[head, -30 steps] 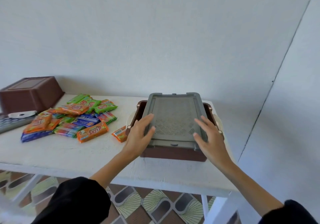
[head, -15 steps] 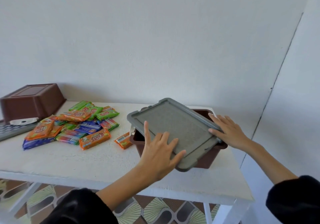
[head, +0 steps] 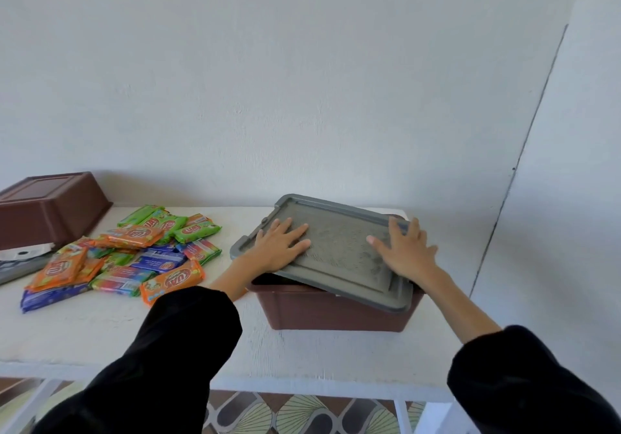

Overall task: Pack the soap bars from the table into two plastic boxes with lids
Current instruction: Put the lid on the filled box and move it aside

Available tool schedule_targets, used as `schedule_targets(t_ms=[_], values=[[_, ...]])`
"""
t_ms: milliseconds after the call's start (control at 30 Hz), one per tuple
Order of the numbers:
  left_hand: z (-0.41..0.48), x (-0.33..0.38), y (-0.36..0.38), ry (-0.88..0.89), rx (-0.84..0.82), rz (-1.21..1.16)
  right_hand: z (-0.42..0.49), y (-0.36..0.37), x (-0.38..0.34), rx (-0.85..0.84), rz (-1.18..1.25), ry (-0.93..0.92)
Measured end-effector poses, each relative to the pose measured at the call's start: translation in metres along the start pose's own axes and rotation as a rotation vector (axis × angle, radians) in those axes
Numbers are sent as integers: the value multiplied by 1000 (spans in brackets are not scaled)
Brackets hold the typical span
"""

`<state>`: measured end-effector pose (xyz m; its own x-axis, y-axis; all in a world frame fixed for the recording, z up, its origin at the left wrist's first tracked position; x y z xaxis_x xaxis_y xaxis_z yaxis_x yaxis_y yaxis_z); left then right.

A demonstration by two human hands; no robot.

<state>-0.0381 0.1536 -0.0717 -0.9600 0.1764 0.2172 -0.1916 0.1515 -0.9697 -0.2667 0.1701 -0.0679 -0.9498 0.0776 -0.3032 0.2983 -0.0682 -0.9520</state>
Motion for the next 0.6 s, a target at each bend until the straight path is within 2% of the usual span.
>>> schedule_targets(t_ms=[100, 200, 300, 400, 600], values=[[-16, 7, 13, -119, -66, 3, 7, 12, 4, -62, -24, -15], [-29, 19, 24, -128, -136, 61, 23, 8, 13, -120, -15, -41], [-19, 13, 12, -108, -49, 125, 35, 9, 20, -167, -32, -63], [-4, -17, -2, -168, 75, 143, 40, 14, 23, -185, 15, -25], [4, -50, 2, -303, 84, -205, 37, 13, 32, -158, 145, 46]])
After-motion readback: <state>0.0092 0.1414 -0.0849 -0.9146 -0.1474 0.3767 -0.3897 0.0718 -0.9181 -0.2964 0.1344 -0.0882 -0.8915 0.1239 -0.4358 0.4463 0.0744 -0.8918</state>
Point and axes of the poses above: each hand's wrist, its own z-axis towards the middle knuckle, its own y-axis out of the palm, x = y × z, the point moved 10 cm from there along z, towards the middle knuckle, and after that the axes turned 2 degrees about -y, right-handed, at the moved point
